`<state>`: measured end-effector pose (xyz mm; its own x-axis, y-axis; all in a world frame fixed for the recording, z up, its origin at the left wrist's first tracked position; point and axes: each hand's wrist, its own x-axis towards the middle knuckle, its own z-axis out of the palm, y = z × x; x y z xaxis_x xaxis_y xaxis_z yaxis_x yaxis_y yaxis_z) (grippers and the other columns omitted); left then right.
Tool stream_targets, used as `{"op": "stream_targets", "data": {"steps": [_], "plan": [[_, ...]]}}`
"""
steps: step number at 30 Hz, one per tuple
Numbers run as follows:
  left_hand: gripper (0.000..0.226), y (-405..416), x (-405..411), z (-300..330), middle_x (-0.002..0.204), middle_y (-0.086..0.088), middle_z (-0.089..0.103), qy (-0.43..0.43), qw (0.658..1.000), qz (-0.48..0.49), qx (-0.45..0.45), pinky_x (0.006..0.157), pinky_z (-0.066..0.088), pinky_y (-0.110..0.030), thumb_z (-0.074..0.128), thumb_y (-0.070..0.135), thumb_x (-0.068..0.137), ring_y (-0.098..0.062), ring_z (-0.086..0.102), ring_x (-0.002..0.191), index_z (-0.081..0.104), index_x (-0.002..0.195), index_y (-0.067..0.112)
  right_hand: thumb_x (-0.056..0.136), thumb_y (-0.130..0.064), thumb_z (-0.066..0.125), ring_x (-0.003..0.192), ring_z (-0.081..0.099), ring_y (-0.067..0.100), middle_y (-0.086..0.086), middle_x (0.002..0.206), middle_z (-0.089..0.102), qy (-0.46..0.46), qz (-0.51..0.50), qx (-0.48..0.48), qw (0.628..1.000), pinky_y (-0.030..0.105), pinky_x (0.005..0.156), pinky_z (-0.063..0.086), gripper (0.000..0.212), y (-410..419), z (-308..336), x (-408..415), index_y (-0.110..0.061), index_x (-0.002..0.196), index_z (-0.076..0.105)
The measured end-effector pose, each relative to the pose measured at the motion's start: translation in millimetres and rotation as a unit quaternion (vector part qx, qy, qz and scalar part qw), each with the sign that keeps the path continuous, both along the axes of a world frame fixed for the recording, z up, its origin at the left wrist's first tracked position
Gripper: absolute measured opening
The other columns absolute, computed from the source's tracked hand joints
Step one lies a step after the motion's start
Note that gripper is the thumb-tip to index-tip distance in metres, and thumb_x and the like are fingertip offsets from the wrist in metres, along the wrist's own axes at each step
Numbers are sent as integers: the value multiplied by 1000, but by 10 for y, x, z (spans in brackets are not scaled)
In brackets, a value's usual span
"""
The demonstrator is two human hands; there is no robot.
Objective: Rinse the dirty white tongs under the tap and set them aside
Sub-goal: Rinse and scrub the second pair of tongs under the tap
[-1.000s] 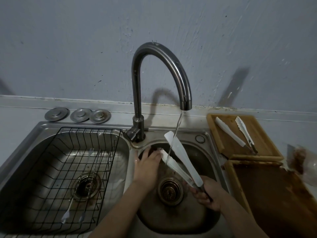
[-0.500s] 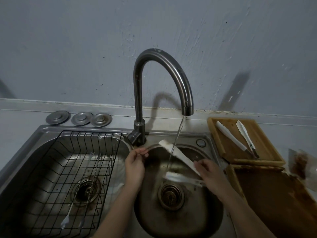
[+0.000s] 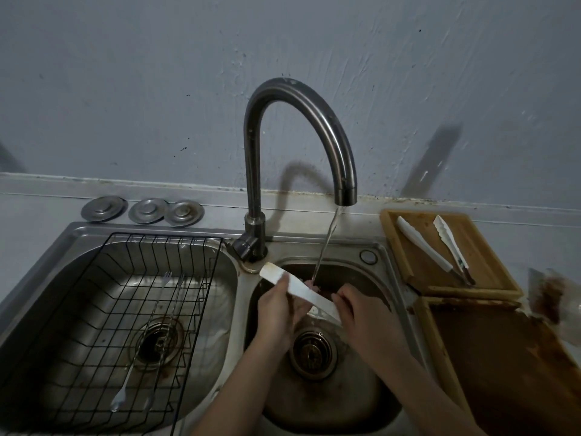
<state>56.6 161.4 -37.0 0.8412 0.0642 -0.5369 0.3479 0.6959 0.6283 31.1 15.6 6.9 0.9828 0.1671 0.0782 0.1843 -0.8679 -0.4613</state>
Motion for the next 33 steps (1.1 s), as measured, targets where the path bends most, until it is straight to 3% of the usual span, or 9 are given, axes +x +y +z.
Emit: {"op": "stream_targets", "data": {"steps": [3,9,13,16,19,23,27,29,33], "plan": [[36,43,14,10,74,-12,75,54,997,-17,-50,60,56,-33,46,38,94,-22,72,66,59,94,4,95,-37,40,49,52,5,-9,57,51,-16,3,-17,1000,21,47,41,20,5,7,2,-28,80,48],[18,-2,20,58,74,-10,73,36,993,-110,1,55,57,-22,67,10,81,-16,71,68,65,94,-2,95,-37,43,48,49,4,-10,54,48,-32,-10,-12,999,23,48,42,21,-63,-41,56,-24,81,53],[63,82,130,59,52,-10,55,76,988,-100,-92,56,60,-33,38,45,96,-19,60,51,65,91,-12,93,-36,46,48,50,3,-10,52,48,-42,-1,11,999,24,48,43,19,-154,-65,58,-29,76,48],[46,193,199,41,80,-20,64,109,989,-64,-82,59,55,-42,40,41,96,-32,66,83,53,101,-3,93,-34,48,46,50,5,-10,51,47,-40,19,28,999,19,47,40,18,-219,-76,47,-31,75,48],[16,283,224,35,85,-14,63,74,996,-26,-35,50,59,-33,55,13,91,-23,68,70,57,101,1,92,-29,52,45,48,5,-10,50,47,-46,24,46,998,15,45,36,18,-266,-84,44,-29,74,50],[32,290,153,66,78,-10,73,-2,1000,-12,25,54,59,-28,68,-10,72,-21,71,66,60,97,8,91,-28,53,45,48,4,-10,50,48,-51,0,72,996,15,46,34,18,-322,-105,65,-26,74,53],[17,202,108,164,76,-17,55,-98,994,-9,42,41,46,-21,68,-3,76,-16,49,40,61,90,3,93,-34,47,48,51,11,-3,53,52,7,-41,67,997,19,48,35,33,-442,-167,90,-19,65,56],[3,182,97,207,78,-17,49,-123,990,-18,69,45,48,-24,65,6,82,-18,45,54,63,83,4,93,-37,46,48,51,13,-1,52,52,31,-54,72,995,22,49,36,39,-486,-209,89,-15,64,58],[14,187,50,285,80,-20,46,-157,983,-33,92,46,44,-24,61,12,85,-18,41,59,63,72,7,92,-42,44,51,54,14,1,55,56,46,-54,70,995,27,52,43,40,-499,-274,77,-16,65,59]]}}
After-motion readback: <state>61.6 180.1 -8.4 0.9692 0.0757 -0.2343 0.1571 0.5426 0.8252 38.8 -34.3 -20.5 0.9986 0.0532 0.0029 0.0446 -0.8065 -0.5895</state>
